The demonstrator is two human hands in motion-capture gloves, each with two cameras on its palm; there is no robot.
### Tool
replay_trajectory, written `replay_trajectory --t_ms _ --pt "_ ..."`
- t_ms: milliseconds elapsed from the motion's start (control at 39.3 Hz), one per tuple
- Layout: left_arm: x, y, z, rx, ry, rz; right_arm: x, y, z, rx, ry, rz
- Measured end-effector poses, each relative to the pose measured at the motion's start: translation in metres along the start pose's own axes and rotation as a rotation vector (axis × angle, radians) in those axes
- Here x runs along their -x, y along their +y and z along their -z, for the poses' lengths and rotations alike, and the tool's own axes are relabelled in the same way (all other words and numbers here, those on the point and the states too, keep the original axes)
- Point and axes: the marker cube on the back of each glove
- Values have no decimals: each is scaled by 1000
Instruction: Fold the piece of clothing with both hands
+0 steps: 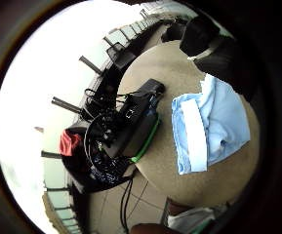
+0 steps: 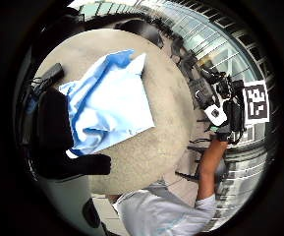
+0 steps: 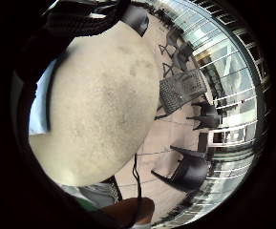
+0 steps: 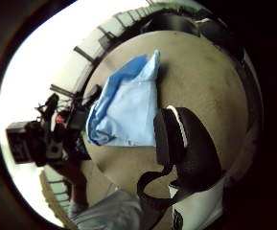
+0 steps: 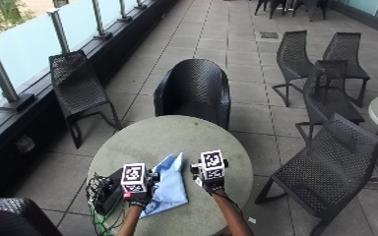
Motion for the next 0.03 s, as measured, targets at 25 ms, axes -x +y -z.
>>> replay_trajectory --t_ms 25 --pt "-2 0 0 7 4 -3 -1 0 -1 -1 7 -1"
